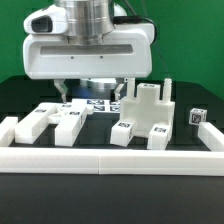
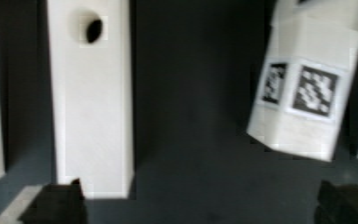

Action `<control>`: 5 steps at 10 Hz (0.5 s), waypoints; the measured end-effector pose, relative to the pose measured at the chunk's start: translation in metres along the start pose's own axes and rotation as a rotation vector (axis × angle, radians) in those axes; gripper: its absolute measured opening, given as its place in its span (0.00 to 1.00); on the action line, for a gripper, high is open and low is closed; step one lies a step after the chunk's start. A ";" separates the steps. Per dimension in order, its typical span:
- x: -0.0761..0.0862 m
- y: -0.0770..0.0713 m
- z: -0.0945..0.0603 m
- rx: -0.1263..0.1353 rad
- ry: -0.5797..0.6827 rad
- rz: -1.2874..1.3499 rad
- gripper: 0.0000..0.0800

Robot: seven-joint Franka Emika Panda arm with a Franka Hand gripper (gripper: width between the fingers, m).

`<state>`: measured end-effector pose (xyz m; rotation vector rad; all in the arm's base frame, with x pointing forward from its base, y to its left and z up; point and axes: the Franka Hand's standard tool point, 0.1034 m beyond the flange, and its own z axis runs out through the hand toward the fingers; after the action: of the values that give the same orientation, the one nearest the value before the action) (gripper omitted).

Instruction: Assemble chair

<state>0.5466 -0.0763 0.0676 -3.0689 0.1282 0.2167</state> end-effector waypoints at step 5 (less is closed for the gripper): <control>0.012 0.015 0.006 -0.061 0.182 -0.026 0.81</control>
Offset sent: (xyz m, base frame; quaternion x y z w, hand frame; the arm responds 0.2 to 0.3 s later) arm 0.0000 0.0000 0.0000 0.0000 0.1296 0.0000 0.9916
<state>0.5560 -0.0919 0.0595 -3.1443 0.0911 -0.0624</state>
